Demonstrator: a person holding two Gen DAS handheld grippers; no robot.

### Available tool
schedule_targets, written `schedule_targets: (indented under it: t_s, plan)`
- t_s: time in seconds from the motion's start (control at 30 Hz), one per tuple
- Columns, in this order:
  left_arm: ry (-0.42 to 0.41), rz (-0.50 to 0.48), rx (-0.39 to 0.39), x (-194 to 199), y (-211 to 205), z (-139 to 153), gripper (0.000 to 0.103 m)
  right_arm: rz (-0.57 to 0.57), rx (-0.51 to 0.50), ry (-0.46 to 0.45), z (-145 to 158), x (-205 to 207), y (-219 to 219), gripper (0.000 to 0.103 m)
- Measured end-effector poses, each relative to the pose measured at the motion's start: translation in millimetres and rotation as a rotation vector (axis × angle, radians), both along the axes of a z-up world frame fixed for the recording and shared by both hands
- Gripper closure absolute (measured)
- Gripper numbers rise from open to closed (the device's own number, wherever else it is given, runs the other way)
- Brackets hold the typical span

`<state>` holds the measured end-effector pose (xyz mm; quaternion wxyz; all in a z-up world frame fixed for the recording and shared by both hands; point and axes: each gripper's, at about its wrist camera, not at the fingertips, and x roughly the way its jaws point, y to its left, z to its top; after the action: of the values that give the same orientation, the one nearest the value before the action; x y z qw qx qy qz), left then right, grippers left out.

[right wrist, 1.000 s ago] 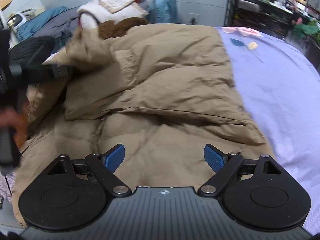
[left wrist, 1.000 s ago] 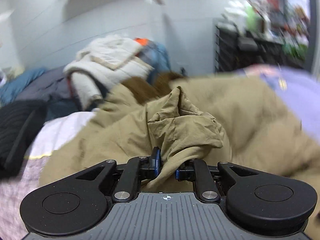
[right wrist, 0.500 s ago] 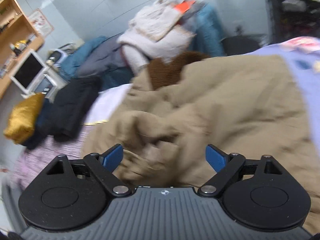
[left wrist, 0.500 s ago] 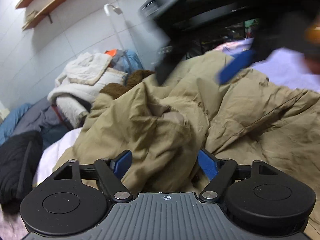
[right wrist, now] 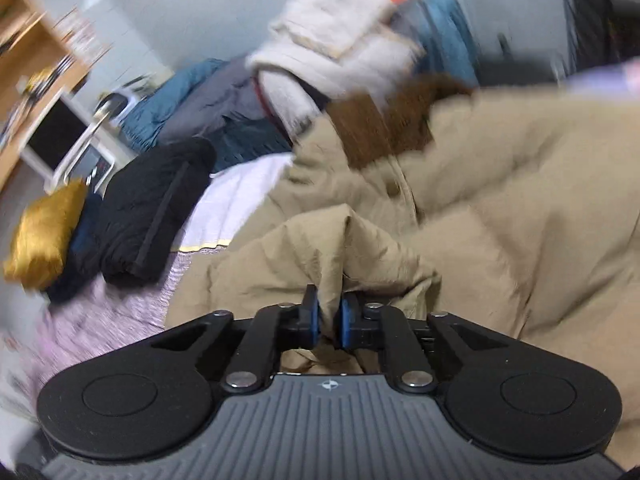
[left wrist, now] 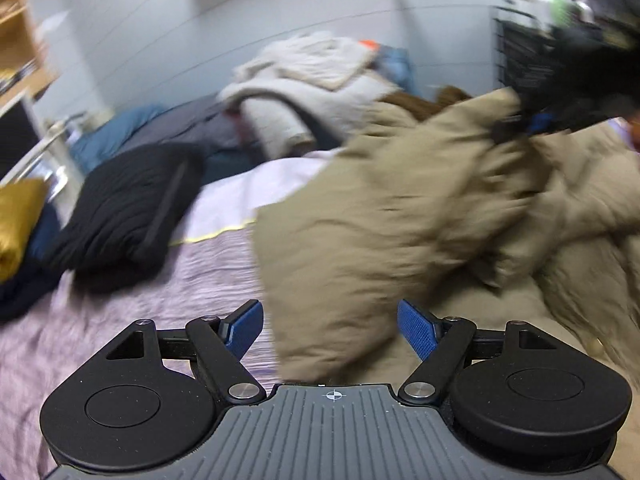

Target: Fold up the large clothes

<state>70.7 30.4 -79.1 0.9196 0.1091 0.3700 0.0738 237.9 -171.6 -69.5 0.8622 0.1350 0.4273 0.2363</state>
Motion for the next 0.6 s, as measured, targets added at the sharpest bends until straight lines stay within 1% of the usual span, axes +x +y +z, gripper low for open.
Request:
schedule_targets:
  t_s: [0.07,0.1,0.13,0.17,0.2,0.27,0.3,0.33,0.4,0.43,0.47,0.5,0.53,0.57,0.6]
  plan:
    - [-0.025,0.036,-0.02,3.8,11.5,7.1,0.0,0.09,-0.104,-0.199,24.6,-21.3,3.0,0.093]
    - [-0.035,0.048,-0.031,7.6,15.9,9.8,0.0,0.121,-0.163,-0.268,31.4,-30.3,4.6,0.093]
    - [-0.044,0.06,-0.045,12.0,19.4,11.6,0.0,0.131,-0.2,-0.297,32.9,-34.3,4.3,0.093]
    - [-0.053,0.073,-0.067,17.3,22.9,14.2,0.0,0.127,-0.217,-0.285,28.7,-33.2,1.3,0.093]
    - [-0.065,0.084,-0.095,23.2,26.0,16.8,0.0,0.113,-0.228,-0.25,19.6,-28.5,-2.6,0.093]
    - [-0.083,0.095,-0.154,37.6,29.9,19.2,0.0,0.068,-0.245,-0.166,-9.0,-19.3,-14.3,0.092]
    - [-0.078,0.092,-0.18,45.9,30.4,17.5,0.0,0.055,-0.245,-0.122,-25.0,-15.0,-19.4,0.087]
    - [-0.063,0.086,-0.197,56.4,29.1,14.2,0.0,0.045,-0.248,-0.085,-38.3,-11.4,-21.9,0.076]
    - [-0.037,0.067,-0.211,71.5,24.3,3.6,0.0,0.008,-0.231,-0.01,-52.0,-7.8,-28.8,0.061]
    - [-0.028,0.043,-0.201,77.9,19.9,-2.7,0.0,-0.02,-0.208,0.021,-51.1,-6.8,-30.3,0.055]
    - [-0.015,0.018,-0.176,82.8,14.5,-9.7,0.0,-0.043,-0.187,0.038,-46.9,-8.1,-33.1,0.052]
    - [0.003,0.016,-0.146,86.6,10.3,-15.2,0.0,-0.063,-0.18,0.039,-39.8,-11.8,-36.2,0.044]
    - [0.013,0.032,-0.124,88.7,8.0,-17.9,0.0,-0.082,-0.191,0.025,-30.4,-16.1,-38.4,0.037]
    - [0.006,0.047,-0.132,88.4,8.5,-16.0,0.0,-0.096,-0.214,-0.006,-18.3,-22.3,-40.9,0.035]
    - [-0.019,0.054,-0.164,86.3,11.3,-10.8,0.0,-0.088,-0.24,-0.056,-4.7,-29.2,-40.4,0.035]
